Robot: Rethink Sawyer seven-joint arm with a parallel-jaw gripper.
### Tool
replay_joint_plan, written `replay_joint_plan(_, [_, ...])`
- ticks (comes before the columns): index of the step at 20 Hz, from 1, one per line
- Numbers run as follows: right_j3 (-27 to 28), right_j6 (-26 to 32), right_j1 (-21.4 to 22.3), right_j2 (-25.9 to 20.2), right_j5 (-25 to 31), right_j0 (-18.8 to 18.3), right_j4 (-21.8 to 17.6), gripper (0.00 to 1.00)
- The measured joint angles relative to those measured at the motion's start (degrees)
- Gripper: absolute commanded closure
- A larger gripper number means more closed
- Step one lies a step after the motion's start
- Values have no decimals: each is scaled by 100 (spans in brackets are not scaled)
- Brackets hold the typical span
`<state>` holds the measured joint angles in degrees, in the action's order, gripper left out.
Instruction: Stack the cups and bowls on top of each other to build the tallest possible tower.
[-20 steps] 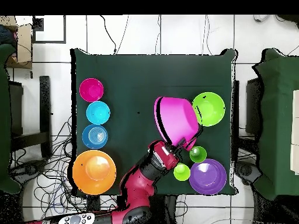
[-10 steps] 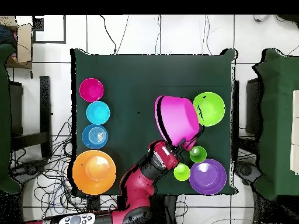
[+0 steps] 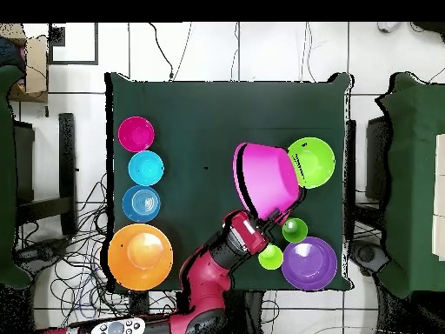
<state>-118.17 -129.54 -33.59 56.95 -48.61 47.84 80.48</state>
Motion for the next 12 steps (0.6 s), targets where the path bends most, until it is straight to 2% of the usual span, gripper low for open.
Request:
replay_joint_plan(10, [1,0,-6,-165,-235,24,318,100])
replay_joint_plan(12, [1,0,-6,-210,-324,55,488,100])
